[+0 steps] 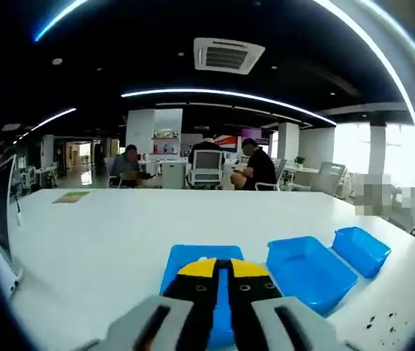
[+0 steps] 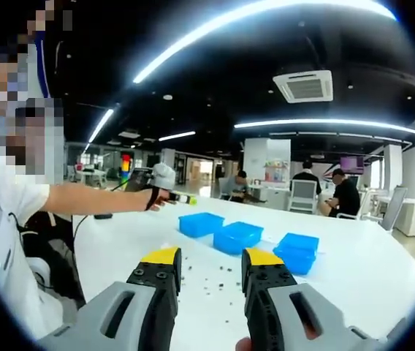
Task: Pick up the resistors one by one and place each resistor into its matching bin, sorting the parts by color and model until every resistor is separated into the correct bin for its type
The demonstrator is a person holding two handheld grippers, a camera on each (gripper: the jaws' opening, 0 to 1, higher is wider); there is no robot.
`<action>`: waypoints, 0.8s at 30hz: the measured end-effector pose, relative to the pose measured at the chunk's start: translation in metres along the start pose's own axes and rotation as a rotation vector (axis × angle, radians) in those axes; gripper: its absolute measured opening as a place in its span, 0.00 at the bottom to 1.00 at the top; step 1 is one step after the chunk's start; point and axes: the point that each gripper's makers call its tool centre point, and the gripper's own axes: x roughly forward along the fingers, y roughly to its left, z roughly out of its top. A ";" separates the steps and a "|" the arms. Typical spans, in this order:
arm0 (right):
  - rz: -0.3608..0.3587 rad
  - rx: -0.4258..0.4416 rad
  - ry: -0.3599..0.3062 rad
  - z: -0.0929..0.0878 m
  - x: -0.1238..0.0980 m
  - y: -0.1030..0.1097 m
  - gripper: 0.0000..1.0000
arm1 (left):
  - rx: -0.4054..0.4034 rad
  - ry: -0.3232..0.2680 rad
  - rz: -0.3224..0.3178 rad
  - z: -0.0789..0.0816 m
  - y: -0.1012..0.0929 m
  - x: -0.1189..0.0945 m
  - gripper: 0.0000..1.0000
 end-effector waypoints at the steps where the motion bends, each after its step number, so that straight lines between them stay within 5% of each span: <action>1: -0.003 0.000 0.000 0.000 0.000 -0.001 0.35 | 0.000 -0.002 0.003 -0.001 0.001 0.000 0.24; 2: -0.005 0.000 0.001 0.000 0.000 -0.002 0.35 | -0.003 -0.005 -0.002 -0.001 0.002 0.001 0.40; 4: -0.007 0.002 0.002 -0.001 0.000 -0.002 0.35 | -0.007 -0.002 -0.013 -0.002 0.001 0.001 0.56; 17: -0.001 0.000 -0.001 0.001 0.000 -0.001 0.35 | 0.064 -0.029 -0.073 0.009 -0.019 -0.024 0.54; 24: 0.002 0.001 0.002 0.000 0.002 0.001 0.35 | 0.056 -0.078 -0.239 0.013 -0.063 -0.072 0.54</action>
